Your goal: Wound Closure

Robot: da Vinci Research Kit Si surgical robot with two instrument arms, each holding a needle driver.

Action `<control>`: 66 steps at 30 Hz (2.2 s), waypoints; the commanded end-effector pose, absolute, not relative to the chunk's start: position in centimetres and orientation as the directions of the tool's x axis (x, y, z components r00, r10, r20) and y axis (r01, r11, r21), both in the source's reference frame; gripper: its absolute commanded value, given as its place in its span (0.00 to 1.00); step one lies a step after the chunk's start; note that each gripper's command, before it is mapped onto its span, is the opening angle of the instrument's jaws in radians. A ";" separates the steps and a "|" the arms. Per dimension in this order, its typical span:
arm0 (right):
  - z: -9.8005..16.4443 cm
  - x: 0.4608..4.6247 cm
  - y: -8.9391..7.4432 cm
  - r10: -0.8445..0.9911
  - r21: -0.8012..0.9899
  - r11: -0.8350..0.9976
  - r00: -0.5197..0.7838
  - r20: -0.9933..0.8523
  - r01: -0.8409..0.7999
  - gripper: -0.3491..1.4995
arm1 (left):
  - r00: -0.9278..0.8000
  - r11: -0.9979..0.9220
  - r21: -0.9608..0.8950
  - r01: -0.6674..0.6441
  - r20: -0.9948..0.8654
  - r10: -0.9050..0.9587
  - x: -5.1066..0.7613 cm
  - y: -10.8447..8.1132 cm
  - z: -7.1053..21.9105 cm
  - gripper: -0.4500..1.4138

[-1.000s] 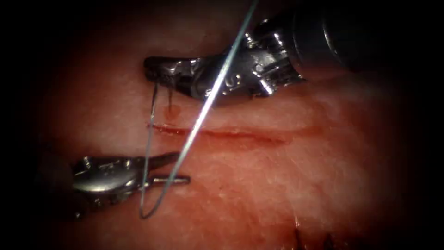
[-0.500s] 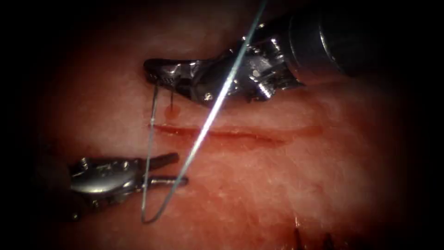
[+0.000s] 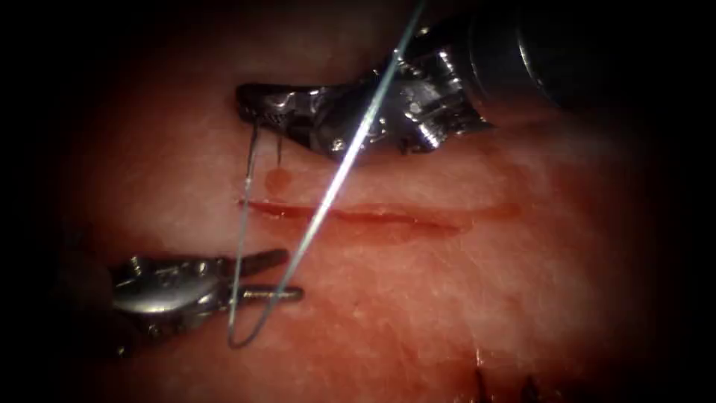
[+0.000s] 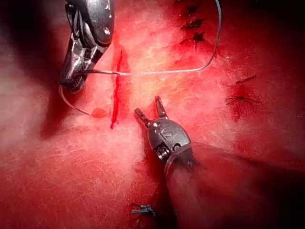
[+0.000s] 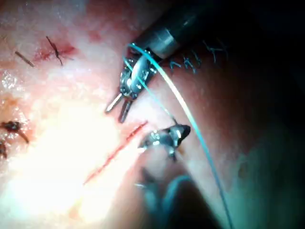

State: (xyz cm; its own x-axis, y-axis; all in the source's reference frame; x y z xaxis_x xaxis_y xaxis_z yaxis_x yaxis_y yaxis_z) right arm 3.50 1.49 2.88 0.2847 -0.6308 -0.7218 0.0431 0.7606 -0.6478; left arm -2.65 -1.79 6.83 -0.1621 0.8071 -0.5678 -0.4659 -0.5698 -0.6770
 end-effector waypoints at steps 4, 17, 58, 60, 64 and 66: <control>3.0 3.56 1.4 -0.652 -0.668 0.742 0.281 -0.704 0.050 0.00 | -0.164 -0.567 -0.680 -0.464 -0.564 0.810 -2.67 -1.9 6.9 0.32; 3.4 3.61 0.9 -0.778 -0.775 0.619 0.234 -0.584 0.127 0.00 | -0.165 -0.567 -0.686 -0.456 -0.560 0.812 -2.57 -1.9 6.9 0.28; 3.6 3.35 1.2 -0.071 -0.117 0.985 0.318 -0.945 -0.128 0.00 | -0.161 -0.556 -0.681 -0.476 -0.554 0.817 -2.59 -1.7 7.1 0.24; 3.6 3.35 1.2 -0.070 -0.116 0.985 0.317 -0.946 -0.128 0.00 | -0.164 -0.552 -0.682 -0.480 -0.548 0.820 -2.58 -1.7 7.1 0.24; 3.5 3.37 1.2 -0.068 -0.114 0.985 0.317 -0.946 -0.128 0.00 | -0.178 -0.546 -0.679 -0.490 -0.535 0.826 -2.53 -1.8 7.3 0.24; 3.5 3.38 1.2 -0.062 -0.108 0.985 0.317 -0.946 -0.132 0.00 | -0.181 -0.541 -0.680 -0.494 -0.528 0.830 -2.51 -1.9 7.3 0.24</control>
State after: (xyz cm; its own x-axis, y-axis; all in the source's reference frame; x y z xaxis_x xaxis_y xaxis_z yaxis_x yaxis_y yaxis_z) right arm 3.31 1.29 3.51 0.3205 -0.0580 -0.9455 -0.1335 0.9854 -0.1057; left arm -2.47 -1.77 7.30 -0.1813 0.8276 -0.5313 -0.4961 -0.5434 -0.6772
